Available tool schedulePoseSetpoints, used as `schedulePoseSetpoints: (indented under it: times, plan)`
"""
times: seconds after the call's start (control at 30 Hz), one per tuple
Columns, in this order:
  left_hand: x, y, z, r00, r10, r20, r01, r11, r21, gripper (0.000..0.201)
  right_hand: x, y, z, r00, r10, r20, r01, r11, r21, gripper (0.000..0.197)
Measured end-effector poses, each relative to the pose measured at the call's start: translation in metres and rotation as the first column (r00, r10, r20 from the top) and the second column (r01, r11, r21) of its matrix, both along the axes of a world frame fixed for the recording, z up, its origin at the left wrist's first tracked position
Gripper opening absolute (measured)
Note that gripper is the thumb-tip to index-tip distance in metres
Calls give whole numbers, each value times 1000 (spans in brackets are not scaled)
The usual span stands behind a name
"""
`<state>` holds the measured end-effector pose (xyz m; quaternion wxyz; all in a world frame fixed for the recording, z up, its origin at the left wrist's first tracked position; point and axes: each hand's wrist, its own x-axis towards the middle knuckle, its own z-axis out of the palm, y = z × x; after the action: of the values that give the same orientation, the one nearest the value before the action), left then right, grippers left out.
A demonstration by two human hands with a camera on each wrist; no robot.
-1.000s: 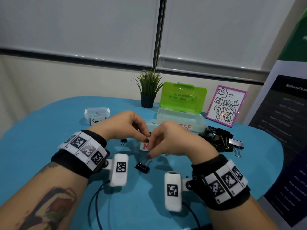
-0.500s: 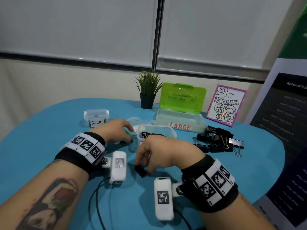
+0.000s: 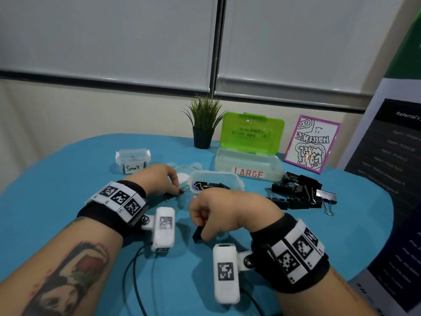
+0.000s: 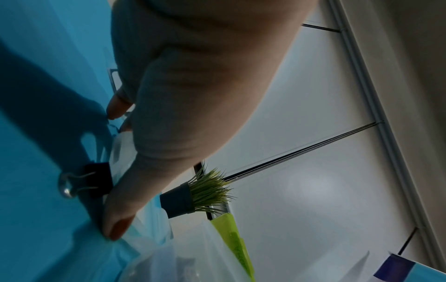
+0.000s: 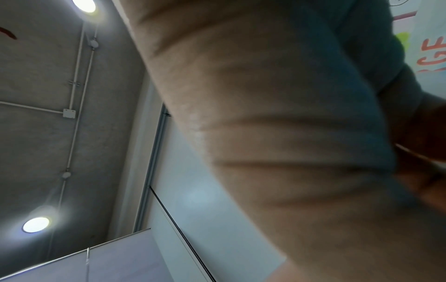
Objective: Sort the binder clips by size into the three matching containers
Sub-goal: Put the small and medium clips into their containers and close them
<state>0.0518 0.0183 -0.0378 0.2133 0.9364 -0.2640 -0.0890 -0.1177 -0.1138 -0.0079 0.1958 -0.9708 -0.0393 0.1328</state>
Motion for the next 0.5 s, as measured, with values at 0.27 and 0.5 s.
schedulePoseSetpoints:
  times: [0.27, 0.5]
  plan:
    - [1, 1, 3, 991, 127, -30, -129, 987, -98, 46, -1, -15, 17, 987, -97, 127, 27, 885, 464, 22]
    - [-2, -6, 10, 987, 161, -7, -159, 967, -200, 77, 28, -60, 0, 721, -588, 368, 276, 730, 625, 22]
